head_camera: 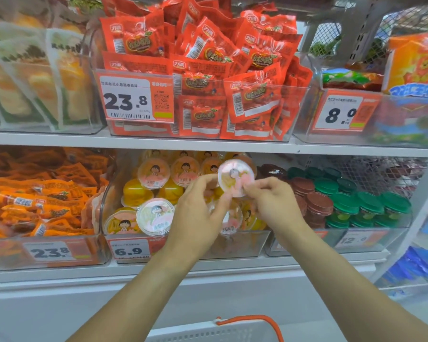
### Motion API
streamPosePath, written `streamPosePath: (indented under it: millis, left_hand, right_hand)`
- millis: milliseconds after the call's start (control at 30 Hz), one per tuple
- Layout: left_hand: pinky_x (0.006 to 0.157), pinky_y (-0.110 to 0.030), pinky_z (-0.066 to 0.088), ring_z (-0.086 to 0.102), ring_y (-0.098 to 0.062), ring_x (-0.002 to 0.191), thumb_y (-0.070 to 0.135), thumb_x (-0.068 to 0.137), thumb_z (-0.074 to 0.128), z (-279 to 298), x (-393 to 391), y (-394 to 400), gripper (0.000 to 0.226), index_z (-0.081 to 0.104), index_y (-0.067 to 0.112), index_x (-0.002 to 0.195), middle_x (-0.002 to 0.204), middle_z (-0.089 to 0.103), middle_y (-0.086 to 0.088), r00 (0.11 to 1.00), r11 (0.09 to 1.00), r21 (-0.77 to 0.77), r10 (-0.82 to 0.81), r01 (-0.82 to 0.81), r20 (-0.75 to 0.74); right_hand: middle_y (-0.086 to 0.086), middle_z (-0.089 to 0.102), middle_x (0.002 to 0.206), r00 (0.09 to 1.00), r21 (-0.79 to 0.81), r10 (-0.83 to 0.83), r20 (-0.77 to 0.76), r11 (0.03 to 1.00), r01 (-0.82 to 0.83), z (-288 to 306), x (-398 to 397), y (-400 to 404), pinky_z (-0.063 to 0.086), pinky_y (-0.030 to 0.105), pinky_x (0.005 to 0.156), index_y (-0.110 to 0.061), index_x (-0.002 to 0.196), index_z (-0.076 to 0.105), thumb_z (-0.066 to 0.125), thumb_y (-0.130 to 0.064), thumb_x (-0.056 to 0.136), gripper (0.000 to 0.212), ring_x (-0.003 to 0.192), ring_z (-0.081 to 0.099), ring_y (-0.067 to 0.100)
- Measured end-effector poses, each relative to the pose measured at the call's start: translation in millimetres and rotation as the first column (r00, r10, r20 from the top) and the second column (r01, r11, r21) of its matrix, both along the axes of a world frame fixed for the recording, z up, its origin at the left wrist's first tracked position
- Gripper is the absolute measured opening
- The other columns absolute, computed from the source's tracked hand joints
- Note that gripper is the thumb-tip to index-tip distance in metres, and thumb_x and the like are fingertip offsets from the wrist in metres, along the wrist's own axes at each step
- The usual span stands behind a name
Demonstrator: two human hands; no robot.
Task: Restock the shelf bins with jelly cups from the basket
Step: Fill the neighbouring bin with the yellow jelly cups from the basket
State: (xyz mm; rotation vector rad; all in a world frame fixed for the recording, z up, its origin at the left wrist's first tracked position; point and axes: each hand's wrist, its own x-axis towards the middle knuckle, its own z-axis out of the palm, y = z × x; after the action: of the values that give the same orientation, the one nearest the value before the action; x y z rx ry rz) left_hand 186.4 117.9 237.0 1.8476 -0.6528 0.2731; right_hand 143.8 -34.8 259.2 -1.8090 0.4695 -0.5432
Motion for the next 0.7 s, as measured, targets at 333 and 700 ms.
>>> streamPosePath:
  millis: [333,700]
  left_hand:
    - [0.090,-0.032,0.056,0.066,-0.004,0.101,0.017,0.096,0.063,7,7,9,0.037,0.059,0.027,0.131,0.114,0.068,0.015,0.995,0.997,0.004,-0.078,0.079,-0.059]
    - [0.118,-0.049,-0.001,0.019,-0.019,0.143,0.050,0.096,0.053,-17,18,15,0.044,0.053,0.029,0.134,0.143,0.044,0.010,0.972,0.714,0.681,-0.002,-0.162,0.233]
  right_hand:
    - [0.003,0.071,0.068,0.999,-0.286,0.035,-0.031,0.957,-0.043,-3,-1,-6,0.051,0.031,0.060,-0.015,0.080,0.065,0.077,-0.041,0.082,0.028,0.059,0.061,0.011]
    - [-0.005,0.072,0.072,0.980,-0.339,-0.091,-0.175,0.940,0.027,0,2,-27,0.052,0.026,0.062,-0.026,0.096,0.066,0.076,-0.031,0.086,0.015,0.071,0.068,0.010]
